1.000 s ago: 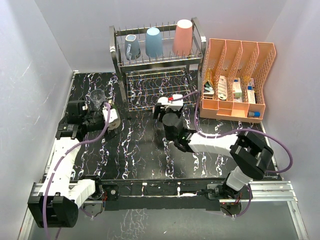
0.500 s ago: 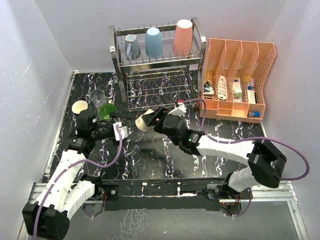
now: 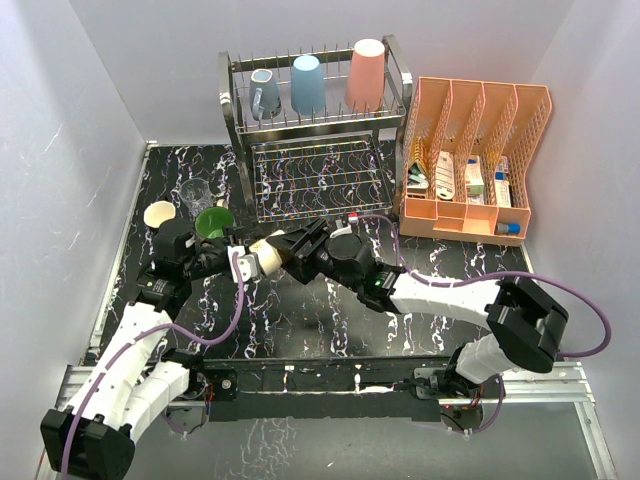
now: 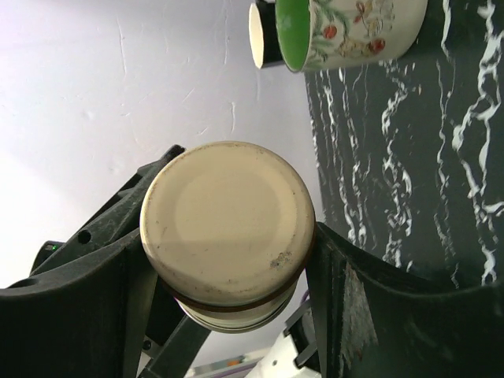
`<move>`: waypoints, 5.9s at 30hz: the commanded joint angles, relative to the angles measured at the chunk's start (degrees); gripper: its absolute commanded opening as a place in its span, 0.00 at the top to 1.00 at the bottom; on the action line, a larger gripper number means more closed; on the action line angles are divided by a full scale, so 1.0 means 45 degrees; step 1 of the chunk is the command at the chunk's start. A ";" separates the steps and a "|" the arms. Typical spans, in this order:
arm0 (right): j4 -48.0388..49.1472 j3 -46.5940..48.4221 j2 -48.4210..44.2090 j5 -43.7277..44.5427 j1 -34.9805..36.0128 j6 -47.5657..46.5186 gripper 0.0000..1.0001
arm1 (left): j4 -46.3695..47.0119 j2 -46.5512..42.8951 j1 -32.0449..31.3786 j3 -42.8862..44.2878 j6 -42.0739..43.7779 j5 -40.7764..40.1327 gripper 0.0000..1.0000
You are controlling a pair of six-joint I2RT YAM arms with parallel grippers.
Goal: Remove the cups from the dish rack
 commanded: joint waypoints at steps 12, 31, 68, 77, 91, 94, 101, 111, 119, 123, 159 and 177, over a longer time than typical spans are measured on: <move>0.2846 -0.0852 0.0440 -0.1337 0.0079 0.3304 0.60 | 0.0640 -0.0653 -0.0281 -0.0278 -0.0764 0.0204 0.97; -0.1638 -0.4950 -0.4342 0.1198 -0.1435 0.1783 0.02 | -0.3792 0.4527 -0.1637 0.3009 -0.1933 -0.4376 1.00; -1.0753 0.9840 -0.2811 0.7257 -0.3043 -1.4748 0.02 | -0.9575 0.8786 -0.2737 0.9722 -0.3126 -0.5427 0.40; -0.9644 1.4248 0.0995 0.6127 -0.4515 -1.7774 0.02 | -1.0428 0.5921 -0.2744 0.7304 -0.2255 -0.5178 0.32; -0.9796 1.8821 0.4979 0.3743 -0.6434 -1.8652 0.02 | -0.9624 0.3207 -0.2744 0.5464 -0.3219 -0.4572 0.08; -0.9847 1.9099 0.5402 0.3304 -0.6561 -1.8622 0.02 | -0.9584 0.2950 -0.2744 0.5551 -0.3394 -0.4545 0.03; -0.9856 1.9502 0.6206 0.3099 -0.6744 -1.8574 0.02 | -0.9492 0.2622 -0.2744 0.5653 -0.3649 -0.4512 0.03; -0.9856 1.9981 0.7120 0.2939 -0.7294 -1.8515 0.02 | -0.9740 0.2263 -0.2744 0.5830 -0.4017 -0.4426 0.03; -0.9611 2.0180 0.7577 0.2278 -0.7401 -1.8362 0.09 | -0.9615 0.2048 -0.2744 0.5722 -0.3859 -0.4253 0.03; -0.8882 1.9449 0.7091 0.1856 -0.7391 -1.8374 0.26 | -0.9447 0.2108 -0.2724 0.5693 -0.3841 -0.4180 0.03; -0.7465 0.6297 -0.4614 -0.2901 -0.7375 -0.9159 0.67 | 0.1810 0.1525 -0.2742 0.4096 -0.4350 -0.2309 0.05; -0.1141 -0.0394 -0.4991 -0.6040 -0.7065 -0.0277 0.70 | 0.2541 0.2536 -0.5071 0.3916 -0.1940 -0.1981 0.17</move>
